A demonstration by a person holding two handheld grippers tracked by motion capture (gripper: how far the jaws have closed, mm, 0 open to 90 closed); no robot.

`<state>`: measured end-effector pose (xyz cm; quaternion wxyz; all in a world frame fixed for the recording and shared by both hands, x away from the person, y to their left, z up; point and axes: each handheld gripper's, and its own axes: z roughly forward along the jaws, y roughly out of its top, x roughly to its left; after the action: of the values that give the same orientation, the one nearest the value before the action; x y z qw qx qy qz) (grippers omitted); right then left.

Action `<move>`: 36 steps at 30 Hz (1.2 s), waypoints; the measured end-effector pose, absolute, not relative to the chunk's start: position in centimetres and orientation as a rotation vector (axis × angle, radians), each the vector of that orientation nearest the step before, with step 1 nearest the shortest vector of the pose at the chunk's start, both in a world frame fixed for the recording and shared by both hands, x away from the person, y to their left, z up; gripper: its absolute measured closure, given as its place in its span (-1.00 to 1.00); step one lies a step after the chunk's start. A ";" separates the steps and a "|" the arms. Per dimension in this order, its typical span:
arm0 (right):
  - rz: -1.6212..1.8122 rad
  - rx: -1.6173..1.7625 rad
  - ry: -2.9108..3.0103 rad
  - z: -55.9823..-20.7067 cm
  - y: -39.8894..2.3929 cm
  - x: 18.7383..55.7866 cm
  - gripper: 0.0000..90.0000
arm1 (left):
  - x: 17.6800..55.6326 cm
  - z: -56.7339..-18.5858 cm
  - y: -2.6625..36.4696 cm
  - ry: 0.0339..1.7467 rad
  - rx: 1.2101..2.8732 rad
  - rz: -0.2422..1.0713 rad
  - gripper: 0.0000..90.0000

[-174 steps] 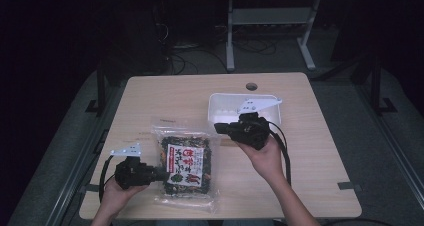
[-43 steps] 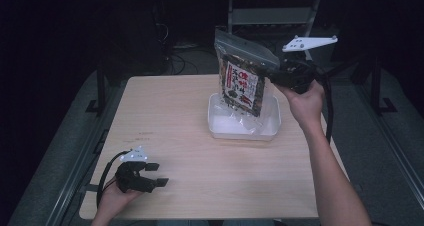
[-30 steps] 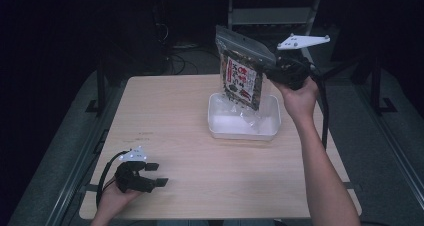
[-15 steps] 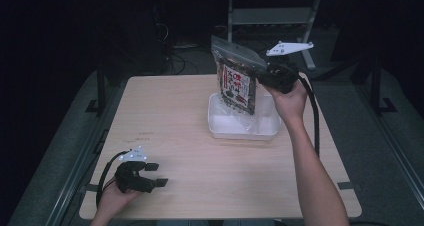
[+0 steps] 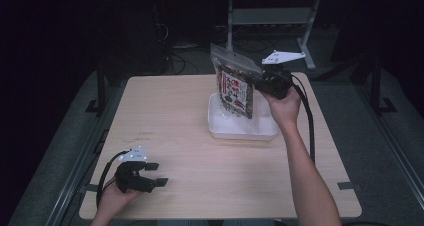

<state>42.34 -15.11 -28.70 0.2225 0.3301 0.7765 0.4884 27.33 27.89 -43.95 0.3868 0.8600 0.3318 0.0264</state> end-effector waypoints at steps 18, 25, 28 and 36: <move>1.364 0.919 2.138 -31.1 -14.7 42.0 0.72 | 27.3 -43.9 28.0 0.851 2.183 0.073 -0.41; 1.398 0.949 2.134 -31.9 -15.6 41.9 0.71 | 27.4 -43.9 28.0 0.848 2.185 0.072 -0.42; 1.407 0.960 2.139 -32.1 -16.1 41.9 0.72 | 27.4 -43.9 28.0 0.851 2.183 0.073 -0.42; 1.413 0.965 2.143 -32.3 -16.4 42.0 0.72 | 27.4 -43.9 28.0 0.852 2.184 0.073 -0.42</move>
<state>41.98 -16.42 -32.35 0.1983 0.3448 0.7659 0.5051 27.43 27.99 -43.91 0.3878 0.8583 0.3347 0.0287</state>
